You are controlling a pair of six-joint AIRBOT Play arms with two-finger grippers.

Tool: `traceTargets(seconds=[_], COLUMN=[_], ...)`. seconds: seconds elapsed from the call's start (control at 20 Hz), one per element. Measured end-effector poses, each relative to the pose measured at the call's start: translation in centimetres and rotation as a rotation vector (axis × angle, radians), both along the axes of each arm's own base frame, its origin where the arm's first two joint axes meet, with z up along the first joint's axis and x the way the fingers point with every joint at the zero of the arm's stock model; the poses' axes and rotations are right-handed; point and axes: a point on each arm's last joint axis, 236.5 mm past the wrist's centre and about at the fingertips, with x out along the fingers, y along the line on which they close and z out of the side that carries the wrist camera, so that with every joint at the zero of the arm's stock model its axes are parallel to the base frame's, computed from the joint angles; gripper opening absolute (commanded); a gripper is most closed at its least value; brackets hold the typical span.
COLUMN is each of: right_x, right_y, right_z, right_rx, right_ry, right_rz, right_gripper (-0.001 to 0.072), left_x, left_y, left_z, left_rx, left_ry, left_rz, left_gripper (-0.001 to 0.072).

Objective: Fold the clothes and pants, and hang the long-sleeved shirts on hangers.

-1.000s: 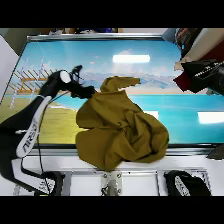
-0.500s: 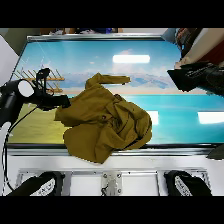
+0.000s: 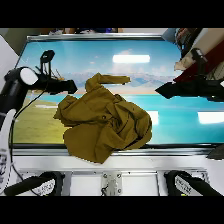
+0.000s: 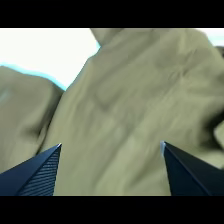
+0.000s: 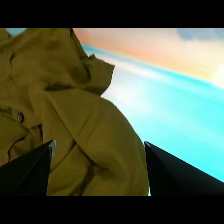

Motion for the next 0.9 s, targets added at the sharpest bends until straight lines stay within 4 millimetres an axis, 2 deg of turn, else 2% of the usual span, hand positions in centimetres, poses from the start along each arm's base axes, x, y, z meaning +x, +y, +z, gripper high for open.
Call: traceTargets(seconds=[0.2, 0.35, 0.45, 0.65, 0.7, 0.75, 0.8, 0.85, 0.9], right_x=[-0.5, -0.9, -1.2, -1.6, -1.8, -2.1, -2.2, -2.3, -2.4], right_y=[0.0, 0.8, 1.8, 4.3, 4.9, 5.5, 5.9, 6.3, 6.5], right_z=[-6.1, -9.8, -12.0, -15.6, -16.2, -16.8, -17.2, -17.4, -17.6], right_rx=[0.024, 0.040, 0.041, 0.026, 0.023, 0.018, 0.013, 0.009, 0.006], right_ry=[0.177, 0.280, 0.334, 0.404, 0.419, 0.428, 0.431, 0.433, 0.431], right_rz=[0.015, 0.034, 0.057, 0.105, 0.119, 0.136, 0.150, 0.162, 0.171], right_gripper=[0.0603, 0.0602, 0.0603, 0.0602, 0.0572, 0.0429, 0.0226, 0.0071, 0.0018], left_x=[5.0, 7.6, 8.7, 9.2, 9.3, 9.2, 9.3, 9.3, 9.4], left_y=[-3.5, -5.9, -7.3, -10.2, -10.9, -11.5, -12.0, -12.4, -12.7], left_z=[-4.3, -7.7, -9.7, -12.5, -12.8, -13.3, -13.6, -13.7, -13.8], left_rx=[-0.070, -0.147, -0.183, -0.214, -0.217, -0.219, -0.220, -0.223, -0.225], left_ry=[0.060, 0.108, 0.140, 0.206, 0.212, 0.220, 0.225, 0.225, 0.224], left_rz=[-0.065, -0.087, -0.106, -0.168, -0.181, -0.195, -0.205, -0.211, -0.215], left_gripper=[0.0684, 0.0684, 0.0685, 0.0684, 0.0684, 0.0682, 0.0536, 0.0236, 0.0009])
